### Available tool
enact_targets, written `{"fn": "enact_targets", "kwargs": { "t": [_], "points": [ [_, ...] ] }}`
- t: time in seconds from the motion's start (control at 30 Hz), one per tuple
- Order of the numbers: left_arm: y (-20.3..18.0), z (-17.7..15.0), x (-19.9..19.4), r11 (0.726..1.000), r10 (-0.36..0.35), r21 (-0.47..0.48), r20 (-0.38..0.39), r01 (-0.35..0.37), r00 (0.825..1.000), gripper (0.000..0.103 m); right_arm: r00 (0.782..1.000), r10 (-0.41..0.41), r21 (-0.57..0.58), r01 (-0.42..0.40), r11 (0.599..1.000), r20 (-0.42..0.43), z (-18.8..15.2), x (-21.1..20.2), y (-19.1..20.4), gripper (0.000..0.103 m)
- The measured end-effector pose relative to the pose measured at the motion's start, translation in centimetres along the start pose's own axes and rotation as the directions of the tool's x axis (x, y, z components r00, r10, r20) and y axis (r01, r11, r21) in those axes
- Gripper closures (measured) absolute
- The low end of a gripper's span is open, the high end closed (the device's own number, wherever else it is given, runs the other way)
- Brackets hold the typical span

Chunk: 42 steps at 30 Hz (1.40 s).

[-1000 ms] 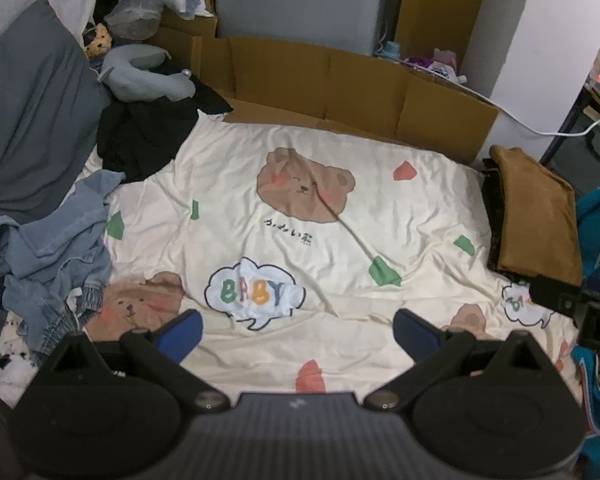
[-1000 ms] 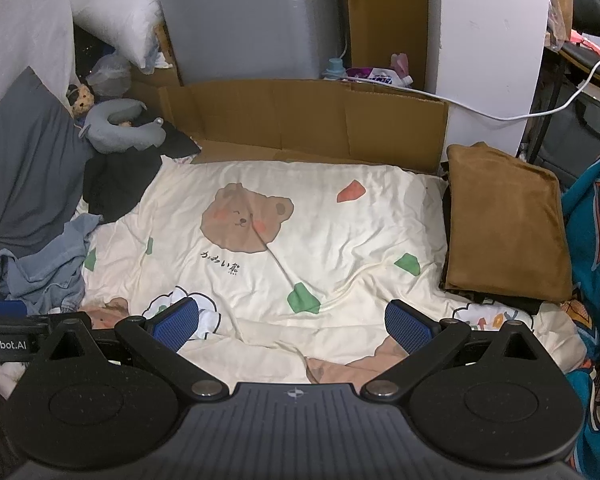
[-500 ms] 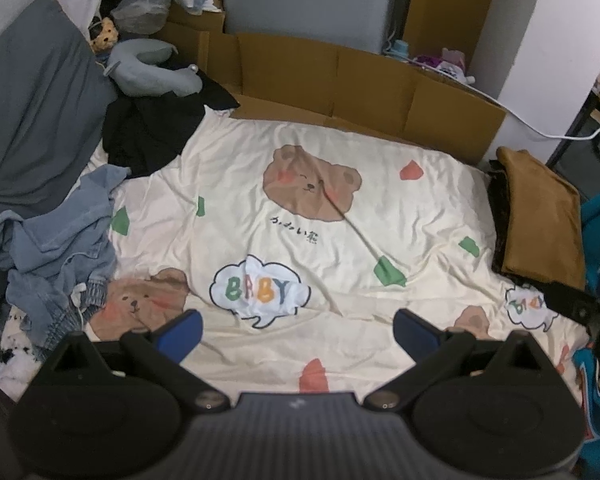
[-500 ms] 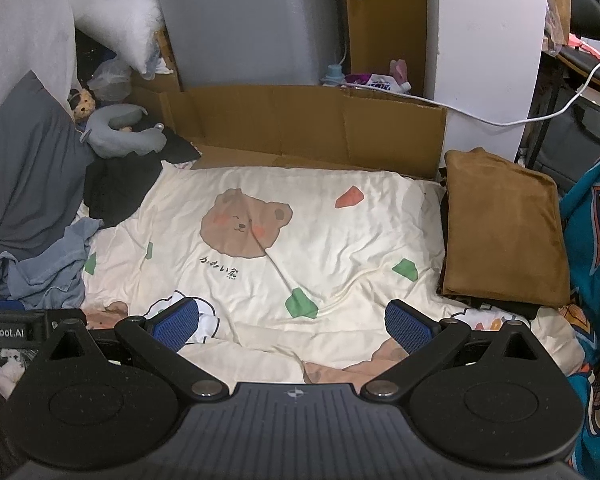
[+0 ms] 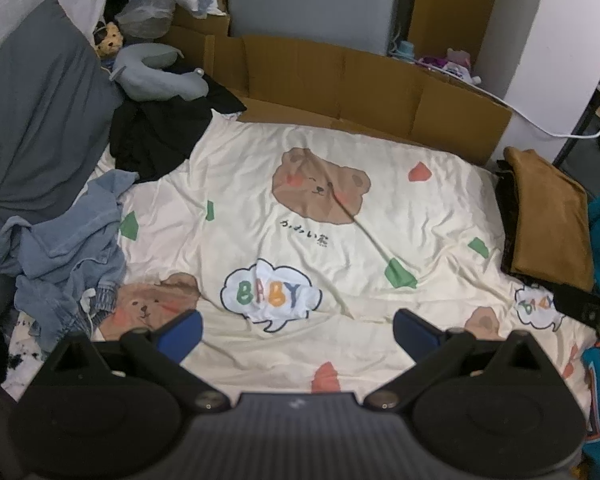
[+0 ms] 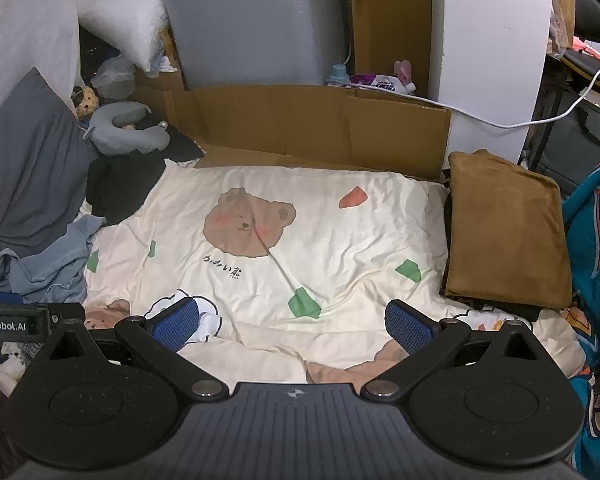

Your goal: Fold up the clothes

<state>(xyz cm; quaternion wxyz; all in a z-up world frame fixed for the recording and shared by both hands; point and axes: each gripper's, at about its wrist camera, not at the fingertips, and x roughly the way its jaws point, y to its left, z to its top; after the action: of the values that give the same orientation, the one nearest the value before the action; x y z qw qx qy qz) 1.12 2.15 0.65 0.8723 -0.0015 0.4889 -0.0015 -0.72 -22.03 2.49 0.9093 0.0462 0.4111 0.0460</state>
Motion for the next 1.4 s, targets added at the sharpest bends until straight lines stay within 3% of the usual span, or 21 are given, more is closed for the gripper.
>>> {"fn": "enact_targets", "kwargs": {
  "t": [0.2,0.77,1.03,1.4],
  "points": [
    [1.3,0.7,0.6,0.999,-0.022,-0.041,-0.029,0.021,0.999,0.001,1.0,-0.003,0.002,0.003,1.0,0.004,0.1,0.1,0.1,0.001],
    [3.7,2.3,0.9,0.998,0.058,-0.025,0.0,-0.058,0.998,0.001,1.0,-0.014,-0.007,0.014,1.0,-0.002,-0.2,0.5,0.3,0.001],
    [4.4,2.9,1.6,0.998,0.053,-0.039,-0.019,-0.053,0.998,0.001,0.999,0.029,-0.022,-0.03,0.999,-0.023,0.4,1.1,1.0,0.001],
    [6.1,4.8,1.5,0.997,0.071,-0.039,-0.015,-0.072,0.997,0.001,0.996,0.083,-0.083,-0.081,0.993,0.013,3.1,1.4,2.7,0.001]
  ]
}}
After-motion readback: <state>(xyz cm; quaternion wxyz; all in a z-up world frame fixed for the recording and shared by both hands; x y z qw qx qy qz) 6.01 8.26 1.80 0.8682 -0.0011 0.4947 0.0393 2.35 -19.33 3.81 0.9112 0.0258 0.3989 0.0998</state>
